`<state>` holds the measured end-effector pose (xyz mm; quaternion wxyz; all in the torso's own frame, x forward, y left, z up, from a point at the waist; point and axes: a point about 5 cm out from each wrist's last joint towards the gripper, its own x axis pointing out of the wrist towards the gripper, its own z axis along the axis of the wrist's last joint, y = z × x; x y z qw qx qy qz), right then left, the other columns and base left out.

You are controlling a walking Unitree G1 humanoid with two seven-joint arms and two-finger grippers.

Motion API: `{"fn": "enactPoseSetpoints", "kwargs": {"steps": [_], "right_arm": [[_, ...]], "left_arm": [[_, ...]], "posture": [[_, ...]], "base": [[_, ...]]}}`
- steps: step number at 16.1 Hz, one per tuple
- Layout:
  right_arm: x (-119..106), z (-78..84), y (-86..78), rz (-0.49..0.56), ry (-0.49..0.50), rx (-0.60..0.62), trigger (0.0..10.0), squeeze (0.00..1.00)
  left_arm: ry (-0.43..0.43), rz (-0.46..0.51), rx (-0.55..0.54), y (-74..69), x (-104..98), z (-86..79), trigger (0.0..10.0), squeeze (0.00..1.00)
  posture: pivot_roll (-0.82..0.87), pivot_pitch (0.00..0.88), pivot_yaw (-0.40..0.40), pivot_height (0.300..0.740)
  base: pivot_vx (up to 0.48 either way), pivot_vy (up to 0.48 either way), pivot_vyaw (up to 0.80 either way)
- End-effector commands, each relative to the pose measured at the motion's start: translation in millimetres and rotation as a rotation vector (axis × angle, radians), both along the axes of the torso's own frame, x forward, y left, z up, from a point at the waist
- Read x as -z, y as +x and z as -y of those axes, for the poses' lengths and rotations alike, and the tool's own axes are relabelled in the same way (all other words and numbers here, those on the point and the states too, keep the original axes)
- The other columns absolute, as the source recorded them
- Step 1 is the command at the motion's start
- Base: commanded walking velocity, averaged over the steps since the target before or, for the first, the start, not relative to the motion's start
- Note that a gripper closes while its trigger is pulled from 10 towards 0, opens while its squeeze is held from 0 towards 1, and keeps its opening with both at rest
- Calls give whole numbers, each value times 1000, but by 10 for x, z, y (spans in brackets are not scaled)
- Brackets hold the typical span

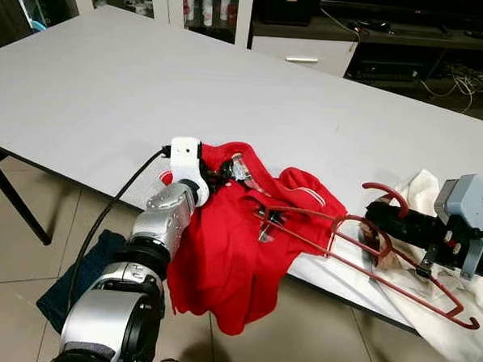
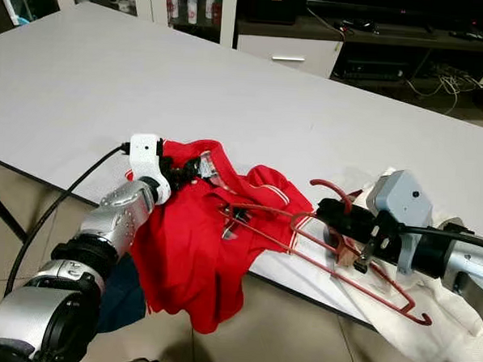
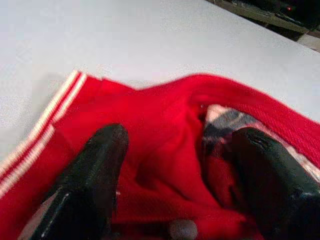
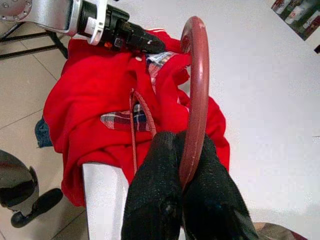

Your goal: Hang hanger

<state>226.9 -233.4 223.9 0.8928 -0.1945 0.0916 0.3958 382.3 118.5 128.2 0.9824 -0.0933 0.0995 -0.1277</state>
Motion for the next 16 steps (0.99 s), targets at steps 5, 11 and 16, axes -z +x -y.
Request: {"fn": "enactPoseSetpoints", "kwargs": {"steps": [5,11,16], "right_arm": [[-26,-1,1,14,-13,8,9882,0],[-27,-24,2,15,-9,2,9882,0],[-42,-4,-25,15,-14,7,9843,0]], "left_arm": [[96,186,-32,55,-296,-60,10000,0],[148,-7,35,-32,127,-99,10000,0],[168,-145,101,-108,338,-76,10000,0]], "posture": [[-7,101,-50,740],[-14,100,-51,740],[-25,103,-52,740]], "base": [[0,0,0],[0,0,0],[0,0,0]]}}
